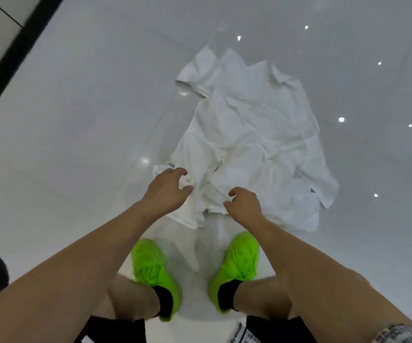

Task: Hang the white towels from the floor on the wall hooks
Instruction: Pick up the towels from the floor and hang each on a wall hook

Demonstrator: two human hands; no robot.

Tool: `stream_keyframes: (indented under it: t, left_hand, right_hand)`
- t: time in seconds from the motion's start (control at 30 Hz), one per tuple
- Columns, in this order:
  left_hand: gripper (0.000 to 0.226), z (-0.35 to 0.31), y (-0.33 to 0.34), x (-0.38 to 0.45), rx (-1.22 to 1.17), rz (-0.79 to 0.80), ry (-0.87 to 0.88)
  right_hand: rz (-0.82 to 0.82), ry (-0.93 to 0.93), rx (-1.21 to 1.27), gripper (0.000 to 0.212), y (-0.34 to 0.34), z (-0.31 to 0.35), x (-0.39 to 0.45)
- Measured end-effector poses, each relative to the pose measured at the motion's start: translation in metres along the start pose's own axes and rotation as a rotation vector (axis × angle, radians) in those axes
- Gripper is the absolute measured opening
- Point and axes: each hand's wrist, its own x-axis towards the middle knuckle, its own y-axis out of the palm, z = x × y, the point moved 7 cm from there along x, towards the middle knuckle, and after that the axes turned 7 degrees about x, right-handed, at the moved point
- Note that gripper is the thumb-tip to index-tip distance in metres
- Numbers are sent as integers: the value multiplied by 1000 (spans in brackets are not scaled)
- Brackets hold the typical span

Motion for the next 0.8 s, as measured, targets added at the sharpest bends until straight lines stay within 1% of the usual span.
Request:
stream_keyframes:
  t: [0.07,0.17,0.27,0.37,0.43,0.5,0.63,0.7,0.77,0.8]
  left_hand:
    - [51,21,36,44,10,10,11]
    - [51,38,81,95,12,31,41]
    - [50,45,112,122,21,53,70]
    - [50,44,118,120,12,76,67]
    - [51,35,111,102,12,104,87]
    - [51,24,95,82,35,103,123]
    - [49,10,64,87,98,34,186]
    - [48,7,61,103,119,-5,184]
    - [48,8,71,120,121,-14,179]
    - [48,9,80,128,121,-8,185]
  right_hand:
    - [-38,0,-71,38,33,-17,48]
    - [-116,-18,-251,39,67,-34,101]
    - [-205,-71,-298,21,84,-41,126]
    - [-208,-82,-211,18,84,-40,123]
    - [-189,-47,-177,17,77,-39,109]
    - [-203,-56,-183,17,70,-31,96]
    - [-300,-95,-255,29,56,-10,97]
    - [-330,-87,-329,43,59,-12,109]
    - [-333,-72,-368,59,68,-20,126]
    - [-337,-64,-381,64,74,-24,133]
